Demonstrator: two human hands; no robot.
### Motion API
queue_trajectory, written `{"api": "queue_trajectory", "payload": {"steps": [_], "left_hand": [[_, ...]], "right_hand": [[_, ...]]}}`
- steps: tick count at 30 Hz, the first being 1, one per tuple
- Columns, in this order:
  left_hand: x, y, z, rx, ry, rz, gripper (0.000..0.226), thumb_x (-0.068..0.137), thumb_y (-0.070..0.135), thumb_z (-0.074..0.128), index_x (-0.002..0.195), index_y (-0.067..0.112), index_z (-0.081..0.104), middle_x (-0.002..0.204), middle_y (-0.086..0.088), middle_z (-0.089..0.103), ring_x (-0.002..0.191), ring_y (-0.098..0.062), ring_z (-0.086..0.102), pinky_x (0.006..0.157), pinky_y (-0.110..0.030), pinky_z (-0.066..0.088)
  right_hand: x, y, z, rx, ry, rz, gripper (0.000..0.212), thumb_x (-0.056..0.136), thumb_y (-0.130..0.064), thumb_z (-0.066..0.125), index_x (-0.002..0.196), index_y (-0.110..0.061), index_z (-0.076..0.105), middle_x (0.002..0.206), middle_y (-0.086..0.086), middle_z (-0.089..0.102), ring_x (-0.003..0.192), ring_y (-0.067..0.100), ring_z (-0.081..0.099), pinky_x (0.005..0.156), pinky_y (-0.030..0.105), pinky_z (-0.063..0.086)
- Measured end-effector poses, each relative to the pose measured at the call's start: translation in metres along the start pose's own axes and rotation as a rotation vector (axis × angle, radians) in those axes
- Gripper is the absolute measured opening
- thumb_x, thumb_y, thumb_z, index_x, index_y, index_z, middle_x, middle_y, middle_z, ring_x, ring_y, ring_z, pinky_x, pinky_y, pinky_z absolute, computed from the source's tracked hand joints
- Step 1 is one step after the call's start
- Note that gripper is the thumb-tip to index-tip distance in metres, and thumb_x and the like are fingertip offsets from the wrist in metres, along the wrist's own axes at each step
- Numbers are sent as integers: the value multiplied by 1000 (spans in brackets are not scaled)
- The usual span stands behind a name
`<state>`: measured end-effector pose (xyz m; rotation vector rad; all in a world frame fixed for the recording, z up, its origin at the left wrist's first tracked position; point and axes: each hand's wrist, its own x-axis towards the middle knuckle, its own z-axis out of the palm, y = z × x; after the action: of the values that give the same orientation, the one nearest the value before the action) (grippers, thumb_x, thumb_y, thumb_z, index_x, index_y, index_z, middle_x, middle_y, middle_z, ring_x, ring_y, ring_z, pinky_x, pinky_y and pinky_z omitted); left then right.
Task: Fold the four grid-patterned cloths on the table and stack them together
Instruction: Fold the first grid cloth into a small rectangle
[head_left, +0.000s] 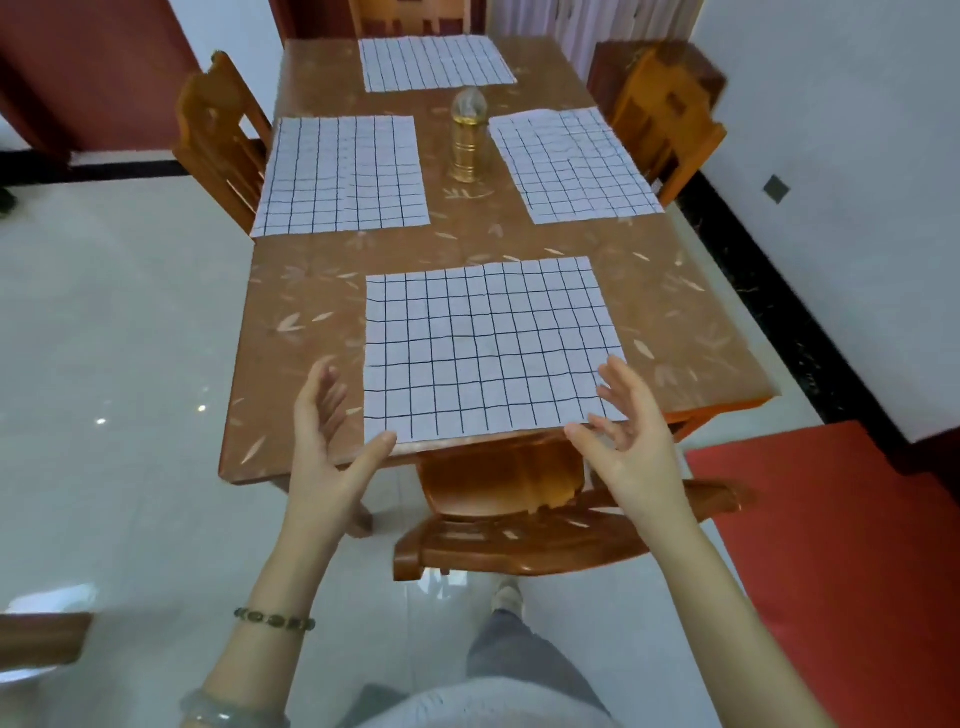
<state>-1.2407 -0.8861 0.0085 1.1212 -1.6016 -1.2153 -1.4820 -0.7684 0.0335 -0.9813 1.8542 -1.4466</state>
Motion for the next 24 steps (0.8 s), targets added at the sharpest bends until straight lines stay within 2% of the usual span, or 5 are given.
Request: {"api": "queue_trajectory", "payload": {"steps": [6,11,16,20,24], "left_hand": [[25,9,46,20,109,-38,90,71,43,72,145,33,23,152,8,32,136,-7,37,109,-27,35],[34,4,59,53,147,-73,89,76,28,72,149,26,21,152,9,31,136,-8,37,107,-25,36],[39,-2,62,98,154,-104,90,74,36,71,148,30,21,151,10,31,135,-7,37,104,-25,37],[42,-8,59,119,150,-126,88,75,38,72,147,35,21,151,13,31,135,-8,37,107,-30,36],[51,-13,61,152,107,-141,86,79,32,75,147,32,23,148,13,32,134,-10,37,108,-33,34]], "right_hand": [[64,14,-29,-25,-140,22,70,82,-7,70,138,-32,36,131,-33,39,122,-9,41,103,27,43],[90,20,-32,-37,-198,5,70,83,-7,70,139,-30,35,130,-31,38,124,-5,41,98,19,42],[100,28,-33,-13,-195,22,69,82,-7,70,139,-28,37,133,-25,41,123,-3,42,98,19,43],[104,33,-36,-28,-205,42,70,82,-9,70,140,-29,36,136,-17,43,119,-9,42,94,10,41],[112,38,-38,-37,-182,66,70,82,-8,70,141,-29,37,130,-26,43,118,-12,41,97,18,42]]}}
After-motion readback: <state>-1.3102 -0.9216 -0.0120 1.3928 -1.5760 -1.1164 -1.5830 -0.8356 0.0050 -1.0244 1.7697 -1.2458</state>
